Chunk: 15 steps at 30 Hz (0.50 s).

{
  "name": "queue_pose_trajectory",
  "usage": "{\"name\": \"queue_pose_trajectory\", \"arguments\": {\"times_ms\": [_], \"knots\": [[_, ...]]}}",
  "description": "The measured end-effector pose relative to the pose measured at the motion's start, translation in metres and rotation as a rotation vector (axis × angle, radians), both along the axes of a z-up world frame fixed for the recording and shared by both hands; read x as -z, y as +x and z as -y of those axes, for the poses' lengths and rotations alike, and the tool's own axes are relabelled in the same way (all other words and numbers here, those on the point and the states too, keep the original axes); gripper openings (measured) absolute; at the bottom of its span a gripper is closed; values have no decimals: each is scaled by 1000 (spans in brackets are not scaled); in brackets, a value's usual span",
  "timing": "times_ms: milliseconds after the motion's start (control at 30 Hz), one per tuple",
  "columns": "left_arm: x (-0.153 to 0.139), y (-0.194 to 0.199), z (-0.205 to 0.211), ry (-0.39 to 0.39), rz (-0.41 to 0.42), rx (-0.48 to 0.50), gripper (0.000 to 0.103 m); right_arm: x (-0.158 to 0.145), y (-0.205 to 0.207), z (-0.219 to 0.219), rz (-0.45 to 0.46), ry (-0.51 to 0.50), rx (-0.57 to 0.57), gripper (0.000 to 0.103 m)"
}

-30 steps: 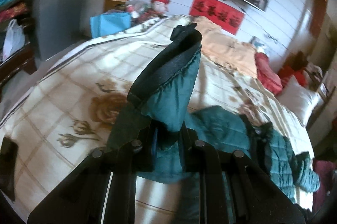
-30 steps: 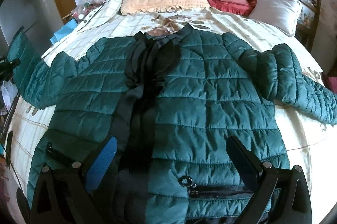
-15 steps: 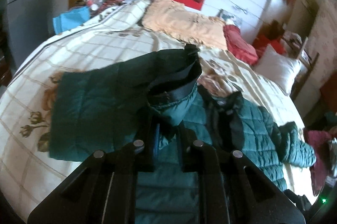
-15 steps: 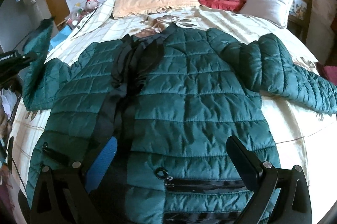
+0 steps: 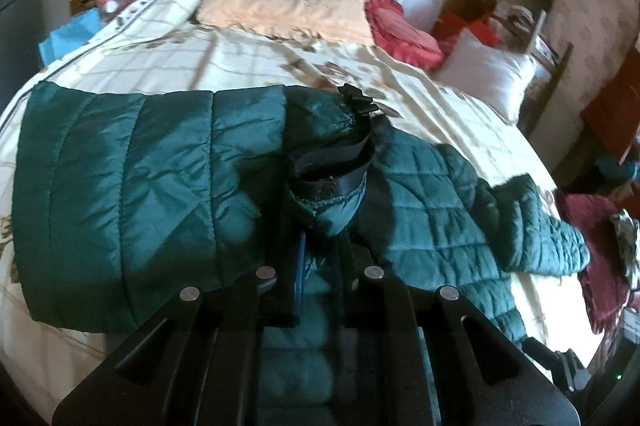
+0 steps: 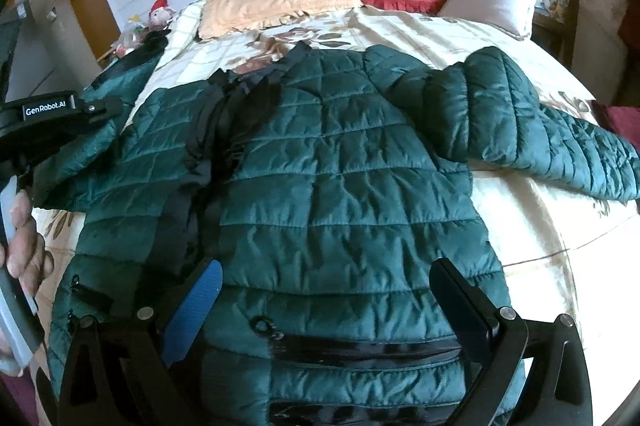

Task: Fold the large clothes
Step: 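Fold the held sleeve across the jacket body toward the right gripper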

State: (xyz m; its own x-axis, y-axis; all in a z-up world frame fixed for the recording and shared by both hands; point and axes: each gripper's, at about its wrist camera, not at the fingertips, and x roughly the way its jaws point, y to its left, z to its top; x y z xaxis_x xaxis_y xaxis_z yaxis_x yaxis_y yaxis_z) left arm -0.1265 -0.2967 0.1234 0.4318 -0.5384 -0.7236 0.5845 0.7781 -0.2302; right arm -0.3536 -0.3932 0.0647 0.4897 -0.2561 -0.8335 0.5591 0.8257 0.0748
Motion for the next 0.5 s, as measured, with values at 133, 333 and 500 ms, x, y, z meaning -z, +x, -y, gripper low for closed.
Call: {"name": "queue_pose_trajectory", "arguments": {"times_ms": [133,333,500], "knots": [[5,-8,20,1,-22,51,11,2,-4,7,-6,5,13,103],[22,-19,46,19,-48,119,11,5,-9,12,-8,23,19,103],[37,-24,57,25,-86,156,11,8,-15,18,-17,44,37,103]]}}
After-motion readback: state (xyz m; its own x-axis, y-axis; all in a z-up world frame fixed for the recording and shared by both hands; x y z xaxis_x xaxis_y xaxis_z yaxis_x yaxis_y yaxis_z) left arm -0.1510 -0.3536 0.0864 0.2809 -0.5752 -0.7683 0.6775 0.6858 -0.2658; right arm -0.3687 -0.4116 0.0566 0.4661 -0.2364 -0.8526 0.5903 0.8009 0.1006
